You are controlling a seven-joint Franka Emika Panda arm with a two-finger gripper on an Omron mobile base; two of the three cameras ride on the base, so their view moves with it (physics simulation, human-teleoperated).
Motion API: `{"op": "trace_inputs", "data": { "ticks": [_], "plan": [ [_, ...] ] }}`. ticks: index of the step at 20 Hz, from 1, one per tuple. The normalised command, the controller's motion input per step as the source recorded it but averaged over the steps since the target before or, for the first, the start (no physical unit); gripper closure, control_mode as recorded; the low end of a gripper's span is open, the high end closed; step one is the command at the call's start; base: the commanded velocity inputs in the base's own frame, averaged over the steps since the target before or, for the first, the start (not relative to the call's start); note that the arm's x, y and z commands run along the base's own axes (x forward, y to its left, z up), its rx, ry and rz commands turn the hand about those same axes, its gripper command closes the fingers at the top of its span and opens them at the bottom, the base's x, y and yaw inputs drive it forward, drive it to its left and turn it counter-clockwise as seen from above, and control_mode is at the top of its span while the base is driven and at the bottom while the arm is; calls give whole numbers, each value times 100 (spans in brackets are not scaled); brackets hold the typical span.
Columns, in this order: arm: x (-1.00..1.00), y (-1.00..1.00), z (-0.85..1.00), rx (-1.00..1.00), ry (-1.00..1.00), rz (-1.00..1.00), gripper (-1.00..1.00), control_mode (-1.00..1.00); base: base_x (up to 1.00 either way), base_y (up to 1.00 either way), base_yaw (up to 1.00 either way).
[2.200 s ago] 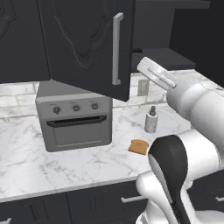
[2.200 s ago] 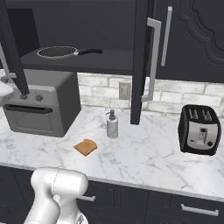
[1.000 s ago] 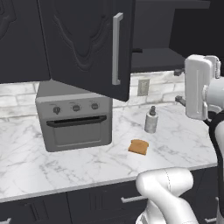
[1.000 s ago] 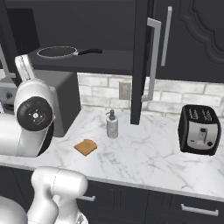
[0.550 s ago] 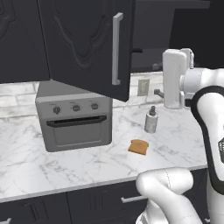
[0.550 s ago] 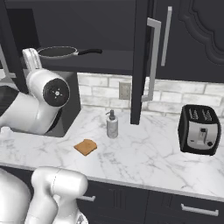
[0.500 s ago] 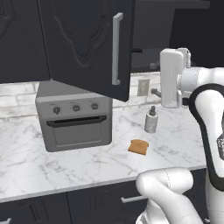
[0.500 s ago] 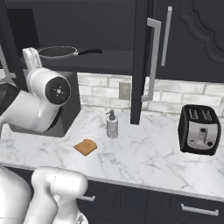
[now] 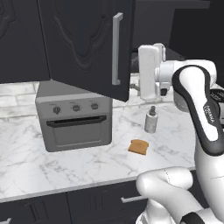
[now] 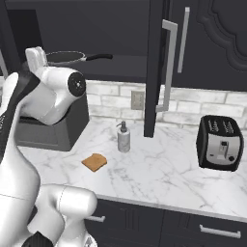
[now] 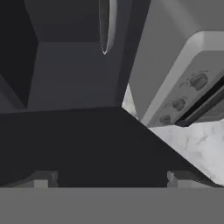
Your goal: Pick the pan from the cabinet and place it on the stove. Then turn on the stove burner for the pan.
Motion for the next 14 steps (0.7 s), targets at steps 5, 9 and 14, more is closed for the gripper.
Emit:
{"op": "trace_inputs", "data": {
  "ticks": [5,9,14],
  "plan": [
    [-11,83,-1,0,0,24,-100,-100,0,0,0],
    [-26,89,0,0,0,26,-100,-100,0,0,0],
    [-22,89,0,0,0,24,-100,-100,0,0,0]
  ]
}}
